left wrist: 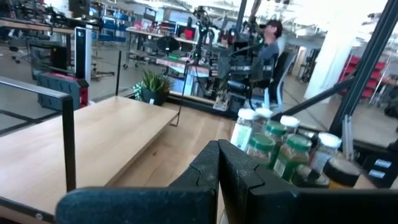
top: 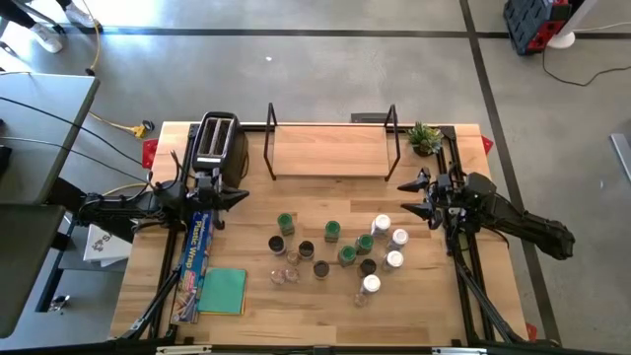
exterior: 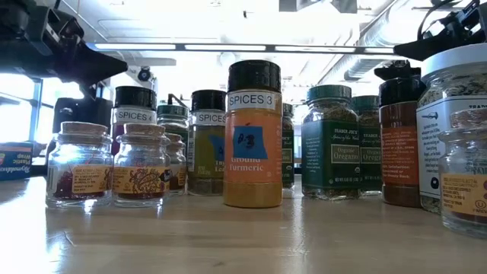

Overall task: Shelf spices
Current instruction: Put the white seasoning bottle on the shelf

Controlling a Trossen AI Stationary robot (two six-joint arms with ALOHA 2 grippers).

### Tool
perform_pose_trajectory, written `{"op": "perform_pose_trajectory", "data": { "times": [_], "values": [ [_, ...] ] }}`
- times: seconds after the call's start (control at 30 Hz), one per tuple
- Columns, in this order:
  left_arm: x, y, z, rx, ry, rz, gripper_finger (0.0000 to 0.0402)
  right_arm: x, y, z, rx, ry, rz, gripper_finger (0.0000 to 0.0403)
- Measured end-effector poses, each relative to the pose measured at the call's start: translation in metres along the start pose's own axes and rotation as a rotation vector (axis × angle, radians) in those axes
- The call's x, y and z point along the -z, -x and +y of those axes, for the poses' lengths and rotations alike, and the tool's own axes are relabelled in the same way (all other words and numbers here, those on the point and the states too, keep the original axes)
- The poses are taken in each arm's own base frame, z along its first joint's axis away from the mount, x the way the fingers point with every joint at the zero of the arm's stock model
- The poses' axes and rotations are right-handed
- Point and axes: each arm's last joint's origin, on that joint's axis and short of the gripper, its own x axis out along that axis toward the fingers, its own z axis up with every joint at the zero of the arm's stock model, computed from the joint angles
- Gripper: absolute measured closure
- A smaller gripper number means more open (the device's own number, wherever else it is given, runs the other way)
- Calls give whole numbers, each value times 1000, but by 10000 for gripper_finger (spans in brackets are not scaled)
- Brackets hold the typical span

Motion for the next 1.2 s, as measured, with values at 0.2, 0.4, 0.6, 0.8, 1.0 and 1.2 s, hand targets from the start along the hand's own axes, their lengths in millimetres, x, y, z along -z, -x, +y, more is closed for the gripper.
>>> {"op": "perform_pose_trajectory", "data": {
  "times": [0.2, 0.4, 0.6, 0.8, 1.0, 1.2],
  "values": [
    [2, 0, -1, 28, 7, 28, 401, -23, 0, 13, -189, -70, -212, 135],
    [3, 0, -1, 59, -49, 43, 401, -58, 4, 40, -398, -8, -493, 135],
    [-2, 0, -2, 66, -72, -17, 401, -91, -26, 63, -373, 31, -383, 135],
    [-9, 0, -3, 68, -97, -84, 401, -161, -59, 77, -183, -188, -432, 135],
    [-8, 0, -3, 71, -88, -81, 401, -240, -74, 88, -76, -266, -602, 135],
    [-8, 0, -4, 76, -46, -80, 401, -304, -83, 96, 12, -68, -521, 135]
  ]
}}
